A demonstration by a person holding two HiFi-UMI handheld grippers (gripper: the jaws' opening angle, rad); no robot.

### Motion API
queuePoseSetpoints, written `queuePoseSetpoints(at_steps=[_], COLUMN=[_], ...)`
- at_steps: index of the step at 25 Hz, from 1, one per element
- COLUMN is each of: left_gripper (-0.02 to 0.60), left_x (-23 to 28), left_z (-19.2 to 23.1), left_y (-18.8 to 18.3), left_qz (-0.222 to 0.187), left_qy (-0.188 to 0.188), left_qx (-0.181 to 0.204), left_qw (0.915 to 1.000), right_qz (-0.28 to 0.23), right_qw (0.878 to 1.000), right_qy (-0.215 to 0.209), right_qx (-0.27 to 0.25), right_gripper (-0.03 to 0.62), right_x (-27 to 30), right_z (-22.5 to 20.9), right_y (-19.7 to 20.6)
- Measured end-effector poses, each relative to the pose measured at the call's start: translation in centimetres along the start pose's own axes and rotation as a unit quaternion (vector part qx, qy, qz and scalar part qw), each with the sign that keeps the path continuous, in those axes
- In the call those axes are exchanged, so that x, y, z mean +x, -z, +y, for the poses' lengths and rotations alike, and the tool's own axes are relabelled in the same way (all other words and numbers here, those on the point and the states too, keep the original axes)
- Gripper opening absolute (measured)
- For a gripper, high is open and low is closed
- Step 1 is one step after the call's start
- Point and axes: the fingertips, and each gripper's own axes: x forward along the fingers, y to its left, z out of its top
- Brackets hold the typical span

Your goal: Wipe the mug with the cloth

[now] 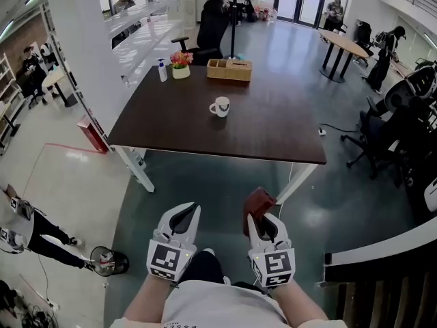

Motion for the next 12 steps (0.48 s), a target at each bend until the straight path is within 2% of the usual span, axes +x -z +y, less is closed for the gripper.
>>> queuePoseSetpoints(at_steps=[5,12], left_gripper=[0.0,0.0], left_x=[2.0,7.3], left_z=[1.6,5.4], left_y=[1.1,3.7], left_qz=[0.007,0.024], left_qy=[-0.006,0.0], left_qx=[-0.012,-0.019], left_qw=[0.9999,0.9995], right_qz=[0.009,0.028], right_qw=[1.0,0.999], right_qy=[0.001,0.017], right_qx=[0.009,0.025], right_gripper=[0.077,0.077], right_x=[2.1,8.2], right_z=[-1.1,-4.0], right_y=[0.7,2.1])
